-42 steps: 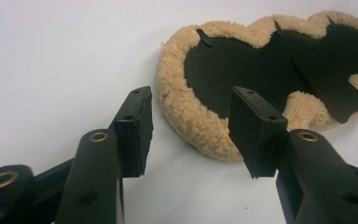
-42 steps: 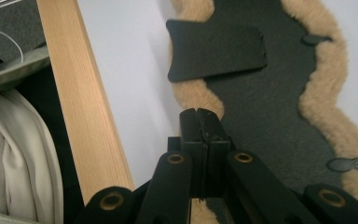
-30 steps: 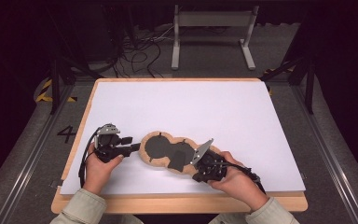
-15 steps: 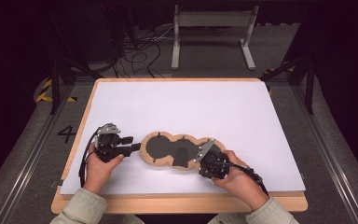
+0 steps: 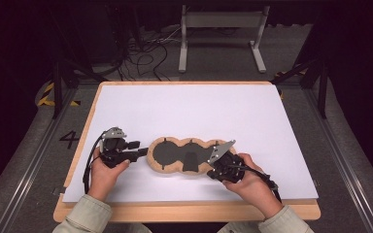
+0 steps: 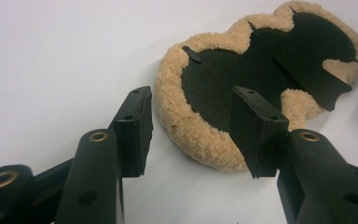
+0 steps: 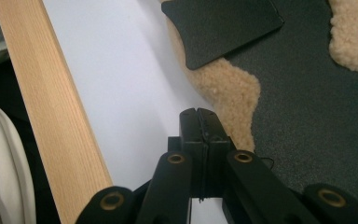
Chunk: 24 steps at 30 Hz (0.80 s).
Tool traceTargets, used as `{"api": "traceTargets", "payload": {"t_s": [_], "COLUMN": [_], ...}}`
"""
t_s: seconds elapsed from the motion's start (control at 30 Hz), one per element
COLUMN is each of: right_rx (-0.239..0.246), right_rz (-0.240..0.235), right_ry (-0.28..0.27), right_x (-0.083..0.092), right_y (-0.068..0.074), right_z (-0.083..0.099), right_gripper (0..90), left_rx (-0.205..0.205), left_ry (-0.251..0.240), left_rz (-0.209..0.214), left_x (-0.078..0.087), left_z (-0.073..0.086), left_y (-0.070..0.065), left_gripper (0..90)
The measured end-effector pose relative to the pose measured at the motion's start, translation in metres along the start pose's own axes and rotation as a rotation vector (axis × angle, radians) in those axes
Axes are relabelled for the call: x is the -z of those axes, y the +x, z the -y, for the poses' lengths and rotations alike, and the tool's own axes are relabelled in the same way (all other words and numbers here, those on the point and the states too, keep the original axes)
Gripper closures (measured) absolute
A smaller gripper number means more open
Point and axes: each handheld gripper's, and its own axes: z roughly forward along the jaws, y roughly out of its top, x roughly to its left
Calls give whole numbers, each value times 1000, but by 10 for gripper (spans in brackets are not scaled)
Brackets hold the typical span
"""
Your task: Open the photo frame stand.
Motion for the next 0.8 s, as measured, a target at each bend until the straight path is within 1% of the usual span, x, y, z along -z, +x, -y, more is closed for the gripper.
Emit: {"api": "traceTargets", "payload": {"t_s": [0.03,0.07,0.13,0.17,0.2,0.27,0.33,0.43,0.57,0.63,0.67,0.73,0.8], "right_rx": [-3,-8,-18,-23,-35,-66,-80,-107,-118,-125,-125,-132,-141], "right_rz": [-5,-12,-16,-14,-11,-17,-24,-52,-75,-88,-88,-98,-100], "right_ry": [-11,-24,-46,-64,-89,-138,-163,-174,-177,-162,-162,-144,-129], "right_x": [0,0,0,0,1,2,2,-4,-13,-18,-18,-23,-26], "right_y": [0,-1,0,0,0,-2,-3,-4,-5,-5,-5,-5,-6], "right_z": [0,0,0,0,0,1,1,2,2,2,2,3,4], "right_gripper": [900,900,900,900,900,900,900,900,900,900,900,900,900], "left_rx": [5,-3,5,5,16,25,28,31,31,31,27,34,32], "left_ry": [1,-4,-10,-18,-22,-39,-46,-48,-50,-49,-48,-44,-44], "left_rz": [5,-1,-7,-8,-4,5,3,0,-4,-5,-9,-2,-4], "left_x": [0,1,2,2,3,6,7,8,8,8,8,8,8], "left_z": [0,-1,-1,-1,-1,-1,-1,0,1,1,2,2,2], "left_y": [0,0,0,0,0,1,0,0,0,0,0,0,0], "left_gripper": [503,502,500,499,498,498,494,490,486,484,484,482,481]}}
